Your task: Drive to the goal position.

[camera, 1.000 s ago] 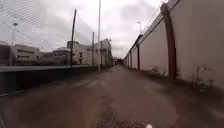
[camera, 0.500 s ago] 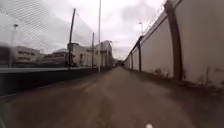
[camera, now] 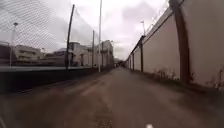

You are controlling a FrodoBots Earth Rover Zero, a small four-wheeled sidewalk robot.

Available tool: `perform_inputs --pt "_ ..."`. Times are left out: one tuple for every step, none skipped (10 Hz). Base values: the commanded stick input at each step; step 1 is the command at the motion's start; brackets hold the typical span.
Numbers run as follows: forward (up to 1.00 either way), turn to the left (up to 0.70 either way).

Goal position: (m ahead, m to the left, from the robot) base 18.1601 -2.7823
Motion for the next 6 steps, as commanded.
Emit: perform_inputs --pt "0.70 0.00" --pt "0.70 0.00" --pt "0.70 0.00" --pt "0.70 0.00" --pt "0.70 0.00" --pt "0.70 0.00"
